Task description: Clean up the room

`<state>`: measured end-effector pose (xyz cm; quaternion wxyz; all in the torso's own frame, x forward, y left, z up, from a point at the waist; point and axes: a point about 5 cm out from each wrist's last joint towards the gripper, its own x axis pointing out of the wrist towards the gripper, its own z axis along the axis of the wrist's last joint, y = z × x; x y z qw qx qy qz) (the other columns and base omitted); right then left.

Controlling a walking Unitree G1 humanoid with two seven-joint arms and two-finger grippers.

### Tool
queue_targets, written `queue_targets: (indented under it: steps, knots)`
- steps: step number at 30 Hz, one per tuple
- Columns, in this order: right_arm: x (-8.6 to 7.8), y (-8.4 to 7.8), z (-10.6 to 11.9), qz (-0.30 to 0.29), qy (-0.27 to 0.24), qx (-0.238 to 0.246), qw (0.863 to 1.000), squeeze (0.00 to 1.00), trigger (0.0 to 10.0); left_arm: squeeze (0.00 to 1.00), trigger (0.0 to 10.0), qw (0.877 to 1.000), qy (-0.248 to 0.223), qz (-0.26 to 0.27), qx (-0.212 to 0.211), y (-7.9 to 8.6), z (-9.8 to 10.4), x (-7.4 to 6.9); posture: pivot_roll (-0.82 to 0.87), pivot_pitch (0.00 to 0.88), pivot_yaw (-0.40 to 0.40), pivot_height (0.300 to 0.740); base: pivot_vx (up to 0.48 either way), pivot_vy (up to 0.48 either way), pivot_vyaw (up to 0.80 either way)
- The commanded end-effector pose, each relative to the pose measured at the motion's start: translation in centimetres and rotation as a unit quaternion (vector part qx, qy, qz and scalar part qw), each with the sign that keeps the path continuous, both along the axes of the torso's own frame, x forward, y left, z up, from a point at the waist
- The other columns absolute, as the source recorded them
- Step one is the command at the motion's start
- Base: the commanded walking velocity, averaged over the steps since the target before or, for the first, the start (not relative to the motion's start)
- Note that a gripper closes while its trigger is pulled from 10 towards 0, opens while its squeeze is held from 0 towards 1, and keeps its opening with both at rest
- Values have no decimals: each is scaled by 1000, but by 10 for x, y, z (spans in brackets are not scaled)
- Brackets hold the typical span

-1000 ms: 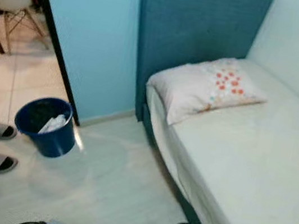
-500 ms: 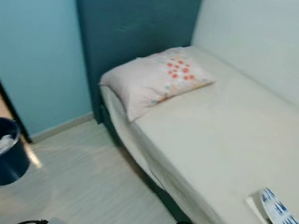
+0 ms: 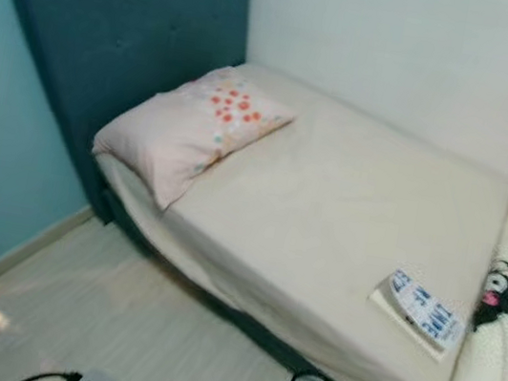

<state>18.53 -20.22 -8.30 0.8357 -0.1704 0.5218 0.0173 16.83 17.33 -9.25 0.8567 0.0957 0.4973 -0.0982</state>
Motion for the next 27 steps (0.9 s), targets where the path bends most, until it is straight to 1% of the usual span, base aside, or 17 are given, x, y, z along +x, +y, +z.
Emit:
queue_targets:
  steps: [1, 5, 7, 13, 27]
  knots:
    - [-6, 3, -3, -10, 3, 11, 1000, 0, 10000, 0, 10000, 1000, 24, 7, 5, -2, -5, -10, -45, 80, -1, 735, 0, 0, -719]
    - [-7, 0, -3, -13, -5, 15, 1000, 0, 10000, 0, 10000, 1000, 21, 13, 10, -1, -4, -9, -45, 80, -2, 735, 0, -319, 0]
    - [-8, -2, -3, -14, -7, 15, 1000, 0, 10000, 0, 10000, 999, 21, 20, 13, 4, -5, -10, -44, 78, -4, 735, 0, -446, 0]
    - [-11, -9, -3, -15, -9, 15, 1000, 0, 10000, 0, 10000, 999, 22, 18, 16, 8, -5, -14, -44, 73, -6, 735, 0, -465, 0]
    - [-9, -7, -2, -14, -11, 16, 1000, 0, 10000, 0, 10000, 999, 25, 19, 17, 10, -7, -18, -50, 80, -2, 735, 0, -469, 0]
